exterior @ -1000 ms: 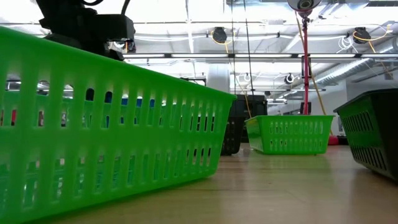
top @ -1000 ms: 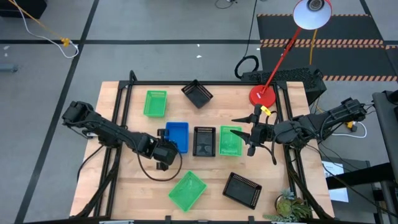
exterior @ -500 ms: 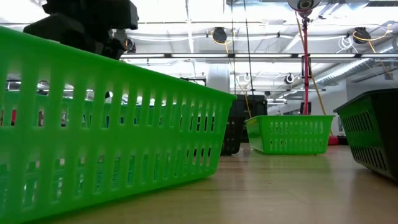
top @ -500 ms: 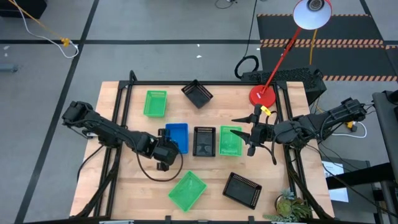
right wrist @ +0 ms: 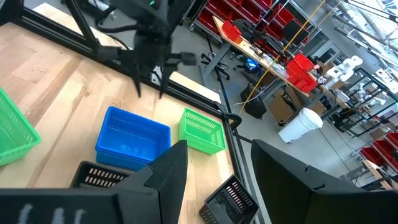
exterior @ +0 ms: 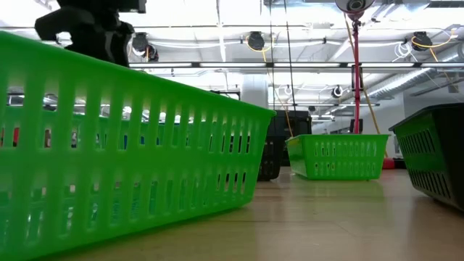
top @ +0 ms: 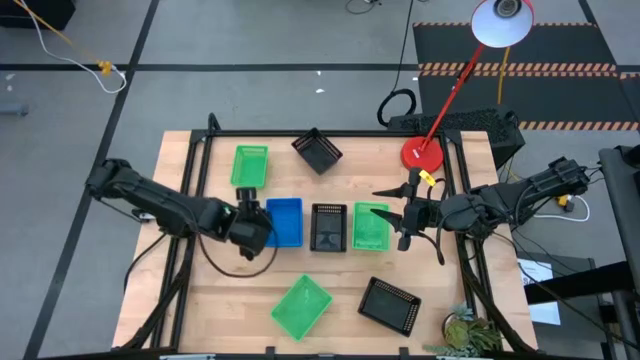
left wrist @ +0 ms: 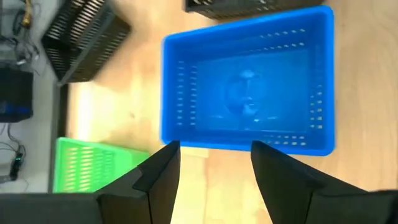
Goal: Stack baskets by color
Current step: Stack the bottom green bin on top of stacked green bins
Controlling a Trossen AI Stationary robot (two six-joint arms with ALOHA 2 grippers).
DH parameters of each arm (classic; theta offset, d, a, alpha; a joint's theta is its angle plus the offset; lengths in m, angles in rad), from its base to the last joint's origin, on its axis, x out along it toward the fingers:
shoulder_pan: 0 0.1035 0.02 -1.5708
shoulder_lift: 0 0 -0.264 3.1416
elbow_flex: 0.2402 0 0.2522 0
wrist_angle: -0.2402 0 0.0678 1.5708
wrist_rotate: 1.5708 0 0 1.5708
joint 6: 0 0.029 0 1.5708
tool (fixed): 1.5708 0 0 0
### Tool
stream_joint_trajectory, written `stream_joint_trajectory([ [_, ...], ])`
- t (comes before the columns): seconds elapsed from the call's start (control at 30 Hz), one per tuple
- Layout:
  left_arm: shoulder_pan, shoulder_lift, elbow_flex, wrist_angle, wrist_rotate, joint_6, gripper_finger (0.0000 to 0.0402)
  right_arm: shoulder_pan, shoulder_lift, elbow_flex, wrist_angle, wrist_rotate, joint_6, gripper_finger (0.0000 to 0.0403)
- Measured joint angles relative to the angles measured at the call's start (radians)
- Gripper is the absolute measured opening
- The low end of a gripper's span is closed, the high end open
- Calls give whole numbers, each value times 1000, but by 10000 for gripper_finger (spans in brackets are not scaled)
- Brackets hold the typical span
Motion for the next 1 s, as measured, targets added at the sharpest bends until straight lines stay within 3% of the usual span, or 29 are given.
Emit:
stream_joint_trajectory([
  [0.23,82,-88,0,-46,-10,103,200,0,0,0,0,0,0,171],
  [0.6,253,-108,0,-68,43,271,200,0,0,0,-1,0,0,171],
  [1.0,356,-170,-1,-69,79,353,200,0,0,0,-18,0,1,171],
])
